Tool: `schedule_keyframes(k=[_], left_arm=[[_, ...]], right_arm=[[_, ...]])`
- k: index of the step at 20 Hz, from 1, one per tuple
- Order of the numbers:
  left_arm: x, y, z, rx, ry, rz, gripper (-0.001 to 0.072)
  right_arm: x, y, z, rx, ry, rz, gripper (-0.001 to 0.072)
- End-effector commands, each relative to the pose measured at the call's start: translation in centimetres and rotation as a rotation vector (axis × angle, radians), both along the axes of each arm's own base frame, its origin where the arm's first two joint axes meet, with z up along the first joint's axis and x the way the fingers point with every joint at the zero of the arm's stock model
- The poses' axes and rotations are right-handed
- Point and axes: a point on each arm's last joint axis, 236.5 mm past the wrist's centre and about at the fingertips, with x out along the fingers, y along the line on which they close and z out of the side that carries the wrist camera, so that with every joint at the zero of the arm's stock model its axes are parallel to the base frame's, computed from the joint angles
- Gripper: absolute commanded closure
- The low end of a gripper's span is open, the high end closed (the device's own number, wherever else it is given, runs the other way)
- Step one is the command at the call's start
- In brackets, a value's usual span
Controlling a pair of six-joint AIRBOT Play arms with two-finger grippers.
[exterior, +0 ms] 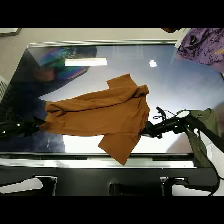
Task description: Fold the clothes and pants, and hang the long-sleeved shirts on hangers.
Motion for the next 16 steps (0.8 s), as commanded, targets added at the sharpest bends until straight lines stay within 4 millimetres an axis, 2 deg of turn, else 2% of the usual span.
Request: schedule_keyframes(k=[1, 4, 7, 9, 10, 12, 14, 16], left_arm=[[-0.3, -1.3, -1.5, 0.011, 0.034, -0.062, 0.0153], [0.1, -1.4, -1.5, 0.021, 0.027, -0.069, 0.0672], [1.1, -1.2, -0.1, 0.017, 0.002, -0.076, 0.0691], [2.5, -1.4, 1.8, -0.003, -0.037, -0.084, 0.0692], [3.4, -1.5, 3.0, -0.003, -0.062, -0.086, 0.0692], [5.9, -2.1, 6.2, 0.016, -0.135, -0.094, 0.0693], [8.7, -3.2, 10.3, 0.048, -0.221, -0.115, 0.0693], [11.8, -4.5, 15.8, 0.098, -0.336, -0.143, 0.0693]], right_arm=[[0.1, 0.0, 0.3, -0.002, -0.006, -0.004, 0.0683], [0.2, 0.0, 0.6, -0.004, -0.015, -0.007, 0.0684], [0.7, -0.1, 1.6, -0.010, -0.057, -0.009, 0.0684], [1.8, -0.2, 3.3, -0.016, -0.127, -0.004, 0.0685], [3.1, -0.3, 4.7, -0.022, -0.183, -0.003, 0.0685], [6.6, -0.8, 8.0, -0.042, -0.318, -0.017, 0.0686], [10.9, -1.1, 12.6, -0.069, -0.471, -0.032, 0.0686], [14.8, -0.8, 18.3, -0.135, -0.656, -0.015, 0.0686]])
